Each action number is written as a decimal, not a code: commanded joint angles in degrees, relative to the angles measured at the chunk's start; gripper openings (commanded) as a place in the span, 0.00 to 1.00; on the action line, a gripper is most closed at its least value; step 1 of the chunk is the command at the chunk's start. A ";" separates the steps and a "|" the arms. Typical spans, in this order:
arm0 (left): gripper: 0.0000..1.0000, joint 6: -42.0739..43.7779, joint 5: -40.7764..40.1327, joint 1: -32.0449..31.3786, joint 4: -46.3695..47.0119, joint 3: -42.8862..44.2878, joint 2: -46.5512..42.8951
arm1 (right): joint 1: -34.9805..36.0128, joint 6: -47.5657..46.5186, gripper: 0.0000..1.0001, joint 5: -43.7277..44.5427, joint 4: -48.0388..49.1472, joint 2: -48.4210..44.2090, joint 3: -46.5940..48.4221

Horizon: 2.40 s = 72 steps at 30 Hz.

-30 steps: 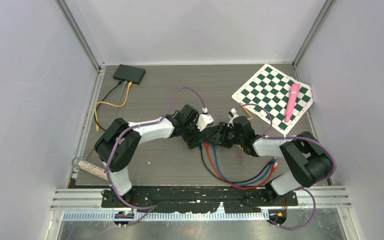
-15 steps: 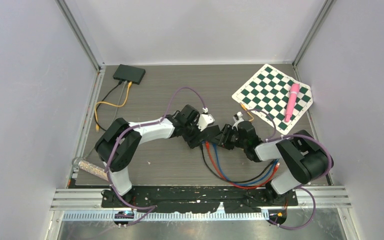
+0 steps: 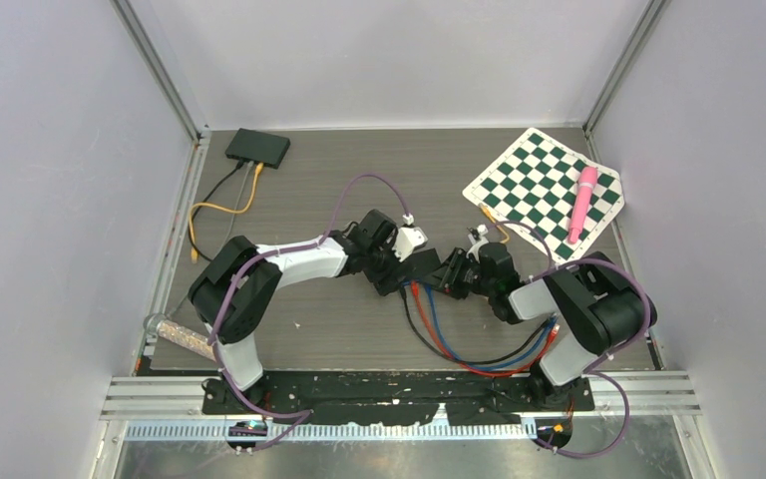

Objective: Pull the plug from the switch port
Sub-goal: Pull the connector from the switch port.

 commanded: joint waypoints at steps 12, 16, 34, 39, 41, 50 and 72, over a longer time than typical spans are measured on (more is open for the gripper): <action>0.55 -3.11 -2.46 -0.75 -0.64 -3.09 2.19 | -0.68 -12.87 0.05 -6.73 -11.92 -0.31 3.60; 0.53 -3.18 -3.76 -0.75 -1.58 -2.42 2.52 | -0.67 -19.35 0.05 -6.99 -21.07 -3.36 4.50; 0.51 -4.74 -4.87 -0.75 -1.80 -3.45 1.43 | 0.00 4.81 0.05 -12.32 17.59 10.96 -4.44; 0.51 -4.92 -4.93 -0.74 -2.03 -3.77 1.32 | 1.69 -0.71 0.05 -7.34 9.71 8.98 -4.94; 0.51 -4.86 -4.96 -0.75 -2.11 -3.70 1.48 | 1.86 -3.46 0.05 -5.34 4.84 6.27 -4.96; 0.54 -3.82 -0.86 -0.75 -3.41 -3.21 1.23 | 2.14 -7.28 0.37 -1.42 -8.32 0.30 -1.62; 0.51 -5.34 -0.34 -0.66 -1.10 -5.18 1.33 | 1.83 -9.64 0.05 -3.20 -6.63 5.59 1.39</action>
